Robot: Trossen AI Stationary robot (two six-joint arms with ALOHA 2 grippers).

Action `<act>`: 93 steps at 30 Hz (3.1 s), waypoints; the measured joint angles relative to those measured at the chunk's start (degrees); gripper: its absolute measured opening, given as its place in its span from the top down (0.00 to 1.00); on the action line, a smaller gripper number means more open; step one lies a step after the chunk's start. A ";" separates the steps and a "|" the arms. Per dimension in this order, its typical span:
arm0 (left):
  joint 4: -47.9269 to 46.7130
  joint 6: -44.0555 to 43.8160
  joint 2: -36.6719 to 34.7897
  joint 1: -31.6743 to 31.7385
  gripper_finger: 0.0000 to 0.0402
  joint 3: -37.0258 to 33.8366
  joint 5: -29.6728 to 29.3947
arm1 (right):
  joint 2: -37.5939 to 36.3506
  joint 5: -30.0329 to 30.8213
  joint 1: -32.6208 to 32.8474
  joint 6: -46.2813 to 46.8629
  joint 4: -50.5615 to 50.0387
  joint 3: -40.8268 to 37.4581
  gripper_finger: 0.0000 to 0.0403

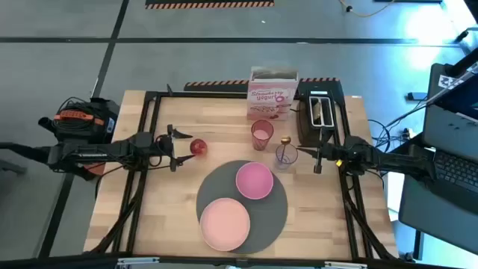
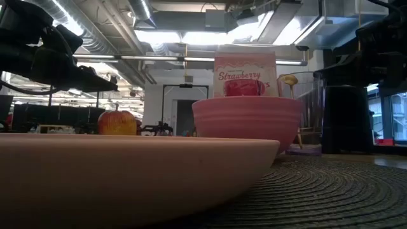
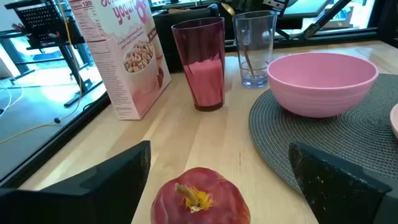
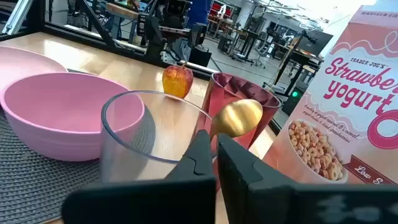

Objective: Arrange a breakfast setting

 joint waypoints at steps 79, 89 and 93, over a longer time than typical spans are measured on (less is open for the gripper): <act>9.81 -12.07 0.00 -0.02 0.07 0.00 8.21 | -0.02 0.07 -0.01 0.03 4.15 -0.04 1.00; 25.76 -18.25 0.02 -0.04 0.07 0.02 6.52 | 0.00 -0.42 -0.01 0.42 13.75 -0.04 1.00; 32.60 -15.40 -0.04 0.05 0.07 0.00 -3.12 | 0.00 -0.52 0.00 1.90 18.48 -0.04 1.00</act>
